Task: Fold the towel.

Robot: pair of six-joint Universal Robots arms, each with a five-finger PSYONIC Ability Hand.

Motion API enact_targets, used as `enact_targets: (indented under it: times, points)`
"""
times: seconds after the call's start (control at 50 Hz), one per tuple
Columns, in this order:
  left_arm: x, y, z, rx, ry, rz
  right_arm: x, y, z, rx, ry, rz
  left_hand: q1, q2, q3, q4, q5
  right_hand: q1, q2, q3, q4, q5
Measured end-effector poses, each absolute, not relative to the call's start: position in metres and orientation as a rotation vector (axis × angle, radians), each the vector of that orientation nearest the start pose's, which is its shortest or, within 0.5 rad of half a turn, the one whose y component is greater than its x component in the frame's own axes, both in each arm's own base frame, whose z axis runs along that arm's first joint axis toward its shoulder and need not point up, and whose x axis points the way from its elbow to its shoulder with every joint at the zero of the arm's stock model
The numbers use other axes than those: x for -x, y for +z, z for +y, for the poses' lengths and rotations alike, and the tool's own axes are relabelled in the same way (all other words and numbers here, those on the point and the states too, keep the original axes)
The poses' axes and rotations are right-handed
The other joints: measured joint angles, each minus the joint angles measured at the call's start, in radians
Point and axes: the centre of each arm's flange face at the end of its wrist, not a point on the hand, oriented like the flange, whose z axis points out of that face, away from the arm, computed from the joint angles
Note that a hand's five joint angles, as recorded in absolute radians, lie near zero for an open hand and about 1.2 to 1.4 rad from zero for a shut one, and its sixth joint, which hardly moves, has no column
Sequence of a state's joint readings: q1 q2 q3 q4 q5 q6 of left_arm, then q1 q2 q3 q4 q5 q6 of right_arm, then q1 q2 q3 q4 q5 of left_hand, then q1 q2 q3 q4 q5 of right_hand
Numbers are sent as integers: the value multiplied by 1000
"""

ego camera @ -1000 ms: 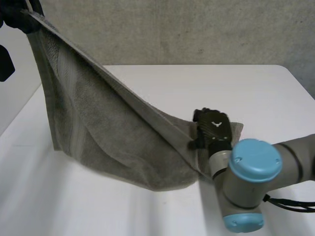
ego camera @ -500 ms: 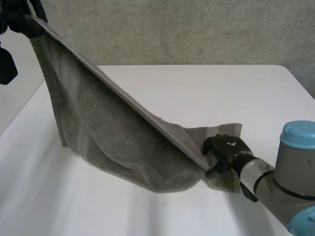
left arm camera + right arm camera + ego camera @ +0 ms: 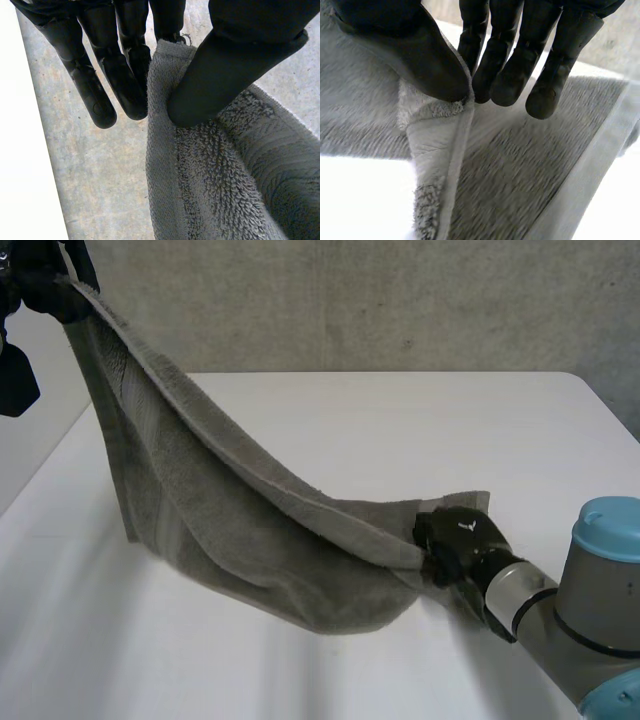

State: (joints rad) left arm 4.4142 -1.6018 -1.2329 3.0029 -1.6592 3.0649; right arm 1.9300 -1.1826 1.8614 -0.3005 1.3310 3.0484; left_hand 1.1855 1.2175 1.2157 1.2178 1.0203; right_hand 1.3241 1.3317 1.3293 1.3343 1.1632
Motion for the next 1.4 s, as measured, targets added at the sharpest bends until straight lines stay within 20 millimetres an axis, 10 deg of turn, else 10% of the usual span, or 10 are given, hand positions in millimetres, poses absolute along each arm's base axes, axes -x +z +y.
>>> enact_targets:
  times: [0.08, 0.24, 0.3, 0.58, 0.78, 0.86, 0.96, 1.06, 1.18, 1.4]
  points:
    - [210, 392, -265, -129, -2560, 2188, -253, 169, -245, 705, -1687, 2120, 0, 0, 0, 0, 0, 0, 0, 0, 0, 0]
    - [209, 393, -262, -132, -2552, 2197, -226, 338, -243, 727, -2104, 1791, 0, 0, 0, 0, 0, 0, 0, 0, 0, 0]
    - [210, 391, -263, -136, -2543, 2206, -220, 359, -239, 803, -2070, 1807, 0, 0, 0, 0, 0, 0, 0, 0, 0, 0]
    - [221, 317, -296, -217, -2181, 2487, -226, 276, -292, 1341, -1457, 2268, 0, 0, 0, 0, 0, 0, 0, 0, 0, 0]
    - [234, 251, -349, -384, -1932, 2537, -256, 268, -360, 1392, -1754, 2207, 0, 0, 0, 0, 0, 0, 0, 1, 0, 0]
    - [245, 273, -384, -382, -2135, 2366, -276, 313, -389, 1325, -2188, 1948, 0, 0, 1, 0, 0, 0, 4, 0, 0, 0]
    - [254, 360, -414, -220, -2653, 1950, -289, 410, -394, 1024, -2781, 1433, 0, 0, 1, 0, 0, 0, 10, 1, 0, 0]
    - [255, 421, -412, -84, -3007, 1648, -290, 452, -378, 852, -2891, 1212, 0, 0, 1, 0, 6, 0, 10, 1, 0, 5]
    - [256, 397, -416, -55, -2986, 1799, -295, 409, -374, 1020, -2627, 1445, 0, 0, 1, 0, 6, 0, 10, 1, 0, 5]
    - [222, 224, -389, -124, -2275, 2527, -284, 243, -336, 1436, -1792, 2082, 0, 1, 1, 0, 6, 0, 16, 5, 0, 5]
